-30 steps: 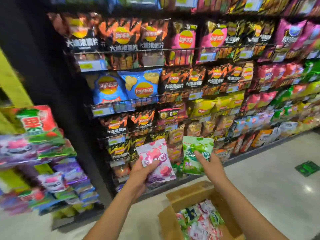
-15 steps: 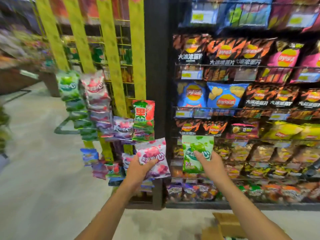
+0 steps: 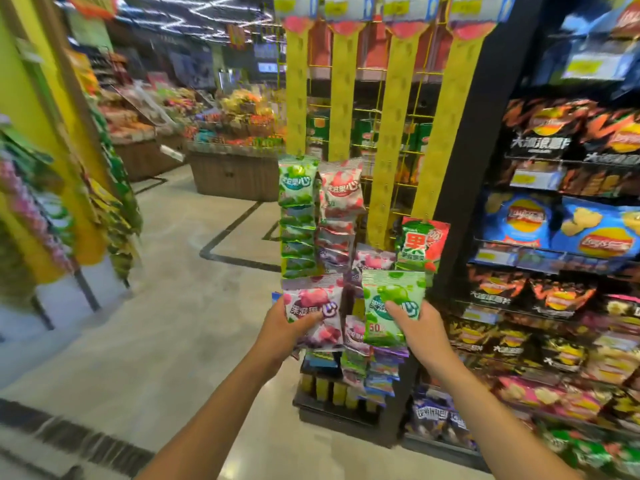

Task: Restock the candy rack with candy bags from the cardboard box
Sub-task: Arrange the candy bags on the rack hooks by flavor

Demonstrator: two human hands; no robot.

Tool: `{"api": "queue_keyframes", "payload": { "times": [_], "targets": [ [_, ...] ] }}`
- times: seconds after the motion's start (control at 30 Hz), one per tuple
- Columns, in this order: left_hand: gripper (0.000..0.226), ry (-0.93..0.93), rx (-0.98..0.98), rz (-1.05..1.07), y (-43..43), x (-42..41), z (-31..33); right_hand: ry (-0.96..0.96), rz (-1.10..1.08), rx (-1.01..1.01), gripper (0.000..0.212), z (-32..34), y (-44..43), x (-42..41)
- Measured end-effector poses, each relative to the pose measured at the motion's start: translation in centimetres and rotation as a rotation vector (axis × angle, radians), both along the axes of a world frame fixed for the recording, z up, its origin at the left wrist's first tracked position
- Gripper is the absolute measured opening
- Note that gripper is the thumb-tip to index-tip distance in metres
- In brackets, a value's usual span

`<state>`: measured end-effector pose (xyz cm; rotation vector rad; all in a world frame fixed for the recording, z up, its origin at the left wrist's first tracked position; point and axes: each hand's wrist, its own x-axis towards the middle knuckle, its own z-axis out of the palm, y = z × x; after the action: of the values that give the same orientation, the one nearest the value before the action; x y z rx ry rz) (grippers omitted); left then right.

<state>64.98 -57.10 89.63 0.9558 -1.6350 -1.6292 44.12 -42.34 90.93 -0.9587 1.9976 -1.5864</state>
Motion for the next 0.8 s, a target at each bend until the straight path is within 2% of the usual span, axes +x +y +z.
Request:
{"api": "queue_keyframes", "payload": {
  "times": [0.07,0.17,0.27,0.47,0.57,0.67,0.8],
  "targets": [
    [0.033,0.011,-0.001,-0.001,-1.3,1.9,0.5,-0.001,0.029,-0.001,0.026,0.5,-2.0,1.7],
    [0.035,0.031,-0.014,0.018,-3.1,4.2,1.1,0.014,0.078,-0.004,0.027,1.5,-4.7,3.7],
    [0.034,0.037,-0.032,0.038,-5.1,5.7,1.5,0.015,0.120,0.002,0.015,2.6,-7.1,5.2],
    [0.034,0.060,-0.050,0.082,-9.0,6.6,2.9,0.052,0.160,-0.017,0.026,4.7,-12.1,6.3],
    [0.035,0.082,-0.064,0.082,-11.2,6.1,3.8,0.083,0.157,-0.017,0.040,5.3,-14.8,5.8],
    [0.035,0.095,-0.063,0.089,-13.9,5.0,4.7,0.076,0.159,-0.052,0.017,6.0,-17.7,4.6],
    [0.044,0.100,-0.097,0.087,-17.8,3.1,6.3,0.047,0.134,-0.088,0.024,7.7,-21.1,3.3]
  ]
}}
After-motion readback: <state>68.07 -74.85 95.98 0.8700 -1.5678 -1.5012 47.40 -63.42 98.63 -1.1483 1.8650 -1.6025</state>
